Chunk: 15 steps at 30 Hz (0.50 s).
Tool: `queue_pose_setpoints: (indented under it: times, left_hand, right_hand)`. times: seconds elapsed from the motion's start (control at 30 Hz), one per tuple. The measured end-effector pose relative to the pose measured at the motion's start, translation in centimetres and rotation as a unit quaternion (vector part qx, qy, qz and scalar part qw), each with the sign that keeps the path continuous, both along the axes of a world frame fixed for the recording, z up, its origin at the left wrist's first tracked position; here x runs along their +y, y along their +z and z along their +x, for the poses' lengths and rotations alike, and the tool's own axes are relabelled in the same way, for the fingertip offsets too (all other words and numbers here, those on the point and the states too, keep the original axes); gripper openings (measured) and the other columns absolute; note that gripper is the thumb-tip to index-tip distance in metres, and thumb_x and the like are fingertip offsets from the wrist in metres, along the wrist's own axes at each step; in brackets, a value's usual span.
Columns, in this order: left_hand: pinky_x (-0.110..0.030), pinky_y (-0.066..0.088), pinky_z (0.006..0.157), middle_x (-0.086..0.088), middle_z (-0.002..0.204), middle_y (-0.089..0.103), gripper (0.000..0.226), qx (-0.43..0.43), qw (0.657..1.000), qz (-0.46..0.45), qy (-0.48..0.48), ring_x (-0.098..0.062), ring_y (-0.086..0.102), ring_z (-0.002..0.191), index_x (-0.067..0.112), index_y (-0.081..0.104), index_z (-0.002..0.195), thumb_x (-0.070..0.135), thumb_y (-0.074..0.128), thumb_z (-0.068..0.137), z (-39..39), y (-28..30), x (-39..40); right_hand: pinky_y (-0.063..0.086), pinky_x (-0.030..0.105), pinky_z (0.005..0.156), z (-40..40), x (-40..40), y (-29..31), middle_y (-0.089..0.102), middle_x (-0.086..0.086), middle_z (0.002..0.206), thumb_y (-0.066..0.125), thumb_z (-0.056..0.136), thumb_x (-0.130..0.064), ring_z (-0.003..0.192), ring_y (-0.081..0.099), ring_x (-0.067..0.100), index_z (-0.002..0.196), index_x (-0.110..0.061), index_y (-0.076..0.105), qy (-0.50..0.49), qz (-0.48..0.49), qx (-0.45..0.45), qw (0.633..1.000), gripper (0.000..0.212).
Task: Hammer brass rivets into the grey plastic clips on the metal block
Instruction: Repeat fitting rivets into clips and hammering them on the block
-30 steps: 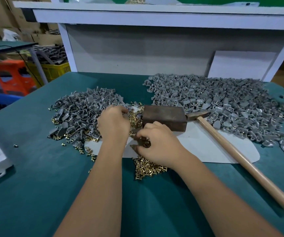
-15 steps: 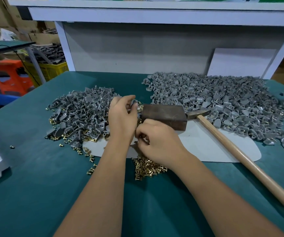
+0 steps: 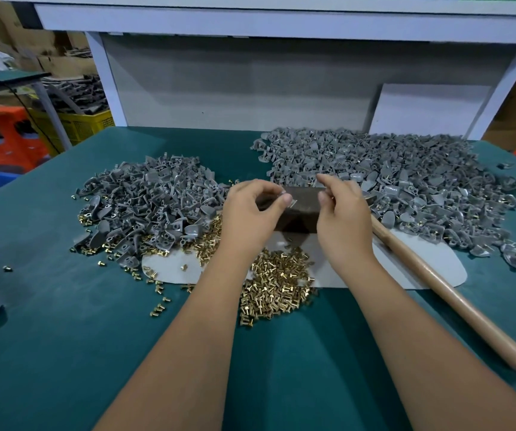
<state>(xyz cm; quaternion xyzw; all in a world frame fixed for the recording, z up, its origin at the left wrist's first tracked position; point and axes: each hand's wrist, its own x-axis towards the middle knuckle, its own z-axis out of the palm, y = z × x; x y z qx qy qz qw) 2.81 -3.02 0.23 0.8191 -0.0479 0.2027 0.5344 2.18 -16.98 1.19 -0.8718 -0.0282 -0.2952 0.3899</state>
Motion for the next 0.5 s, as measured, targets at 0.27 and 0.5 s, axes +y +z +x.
queue_pose_setpoints:
  times: [0.27, 0.5]
  left_hand:
    - [-0.047, 0.041, 0.104, 0.01, 0.105, 0.065, 0.02, 0.024, 0.999, 0.027, 0.019, -0.021, 0.046, 0.124, 0.026, 0.073, 0.102, 0.019, 0.055, 0.095, 0.13, 0.13, 0.25]
    - [-0.035, 0.05, 0.102, 0.002, 0.112, 0.068, 0.035, 0.031, 0.997, -0.022, -0.064, -0.007, 0.061, 0.111, 0.024, 0.072, 0.112, 0.005, 0.063, 0.085, 0.0, -0.02, -0.03]
  right_hand:
    - [0.04, 0.044, 0.087, 0.04, 0.39, -0.24, 0.049, 0.006, 0.097, 0.045, 0.098, -0.008, 0.098, 0.048, 0.028, 0.107, -0.009, 0.067, -0.012, -0.068, 0.0, 0.998, 0.024]
    - [0.041, 0.045, 0.09, 0.05, 0.55, -0.24, 0.053, 0.006, 0.101, 0.048, 0.097, -0.009, 0.102, 0.049, 0.029, 0.11, -0.012, 0.067, 0.003, -0.052, 0.017, 0.998, 0.024]
